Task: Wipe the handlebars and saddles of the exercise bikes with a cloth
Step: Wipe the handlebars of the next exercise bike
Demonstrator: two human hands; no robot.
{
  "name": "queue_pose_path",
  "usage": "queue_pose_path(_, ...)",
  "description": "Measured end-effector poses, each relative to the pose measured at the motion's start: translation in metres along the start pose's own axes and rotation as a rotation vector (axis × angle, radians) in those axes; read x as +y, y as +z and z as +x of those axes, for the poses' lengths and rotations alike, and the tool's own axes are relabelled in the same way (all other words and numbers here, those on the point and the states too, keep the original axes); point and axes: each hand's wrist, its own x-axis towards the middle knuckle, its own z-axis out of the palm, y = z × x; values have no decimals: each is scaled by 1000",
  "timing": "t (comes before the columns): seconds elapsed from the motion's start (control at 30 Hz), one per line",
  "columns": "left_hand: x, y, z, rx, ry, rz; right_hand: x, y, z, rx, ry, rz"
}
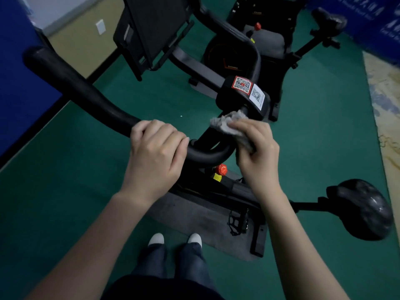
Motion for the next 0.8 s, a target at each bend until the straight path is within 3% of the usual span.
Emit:
queue_pose_path(0.13, 4, 0, -1, -13, -17, 33, 11, 3, 17, 73, 83, 56)
queue_pose_path(0.33, 22, 3, 0, -13, -49, 91, 15, 2, 2, 74, 32, 169)
queue_pose_path(0.67, 67, 26, -2, -8, -44, 102, 27, 6, 5, 129, 104, 265)
queue_pose_path(0.8, 66, 29, -1, 14, -27, 120, 29, 16, 0, 227, 268, 397)
